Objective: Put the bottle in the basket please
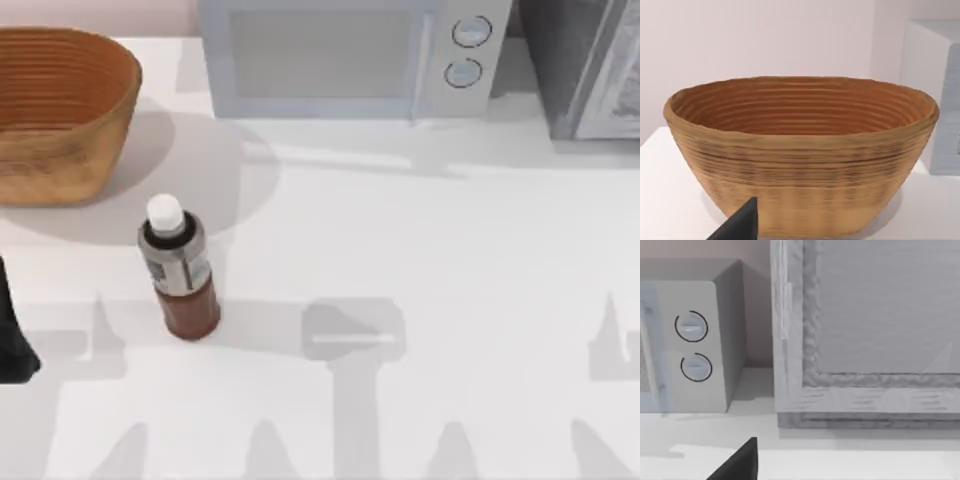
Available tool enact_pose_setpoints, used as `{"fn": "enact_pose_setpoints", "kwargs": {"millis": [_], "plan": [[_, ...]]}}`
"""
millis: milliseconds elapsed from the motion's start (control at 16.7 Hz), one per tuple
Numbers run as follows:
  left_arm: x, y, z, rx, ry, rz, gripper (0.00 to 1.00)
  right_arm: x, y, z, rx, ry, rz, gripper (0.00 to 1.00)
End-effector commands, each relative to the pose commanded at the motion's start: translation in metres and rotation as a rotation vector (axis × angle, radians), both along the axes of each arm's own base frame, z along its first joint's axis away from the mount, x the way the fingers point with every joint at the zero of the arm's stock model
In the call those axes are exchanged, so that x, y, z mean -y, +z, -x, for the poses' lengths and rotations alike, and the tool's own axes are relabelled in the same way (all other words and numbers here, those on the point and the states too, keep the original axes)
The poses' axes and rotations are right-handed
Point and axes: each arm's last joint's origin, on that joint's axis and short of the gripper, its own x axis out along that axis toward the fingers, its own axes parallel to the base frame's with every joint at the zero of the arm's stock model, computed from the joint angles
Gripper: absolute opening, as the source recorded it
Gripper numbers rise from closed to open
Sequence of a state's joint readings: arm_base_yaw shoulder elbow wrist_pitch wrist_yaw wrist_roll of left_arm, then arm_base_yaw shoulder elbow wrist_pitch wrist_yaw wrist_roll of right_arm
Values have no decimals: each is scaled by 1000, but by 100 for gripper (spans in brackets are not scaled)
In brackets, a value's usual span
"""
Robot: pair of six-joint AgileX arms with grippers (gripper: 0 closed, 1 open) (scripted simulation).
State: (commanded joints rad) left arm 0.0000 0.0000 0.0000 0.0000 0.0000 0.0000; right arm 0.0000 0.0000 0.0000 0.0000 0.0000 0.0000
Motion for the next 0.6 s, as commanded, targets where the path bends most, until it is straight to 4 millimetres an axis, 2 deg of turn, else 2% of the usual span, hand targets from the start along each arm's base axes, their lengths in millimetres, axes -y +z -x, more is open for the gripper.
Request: {"fn": "enact_pose_setpoints", "kwargs": {"millis": [300, 600], "plan": [[1, 3, -4, 5, -33, -4, 100, 0, 0, 0, 0, 0, 0, 100], [4, 8, -24, 1, -183, -21, 100, 0, 0, 0, 0, 0, 0, 100]]}}
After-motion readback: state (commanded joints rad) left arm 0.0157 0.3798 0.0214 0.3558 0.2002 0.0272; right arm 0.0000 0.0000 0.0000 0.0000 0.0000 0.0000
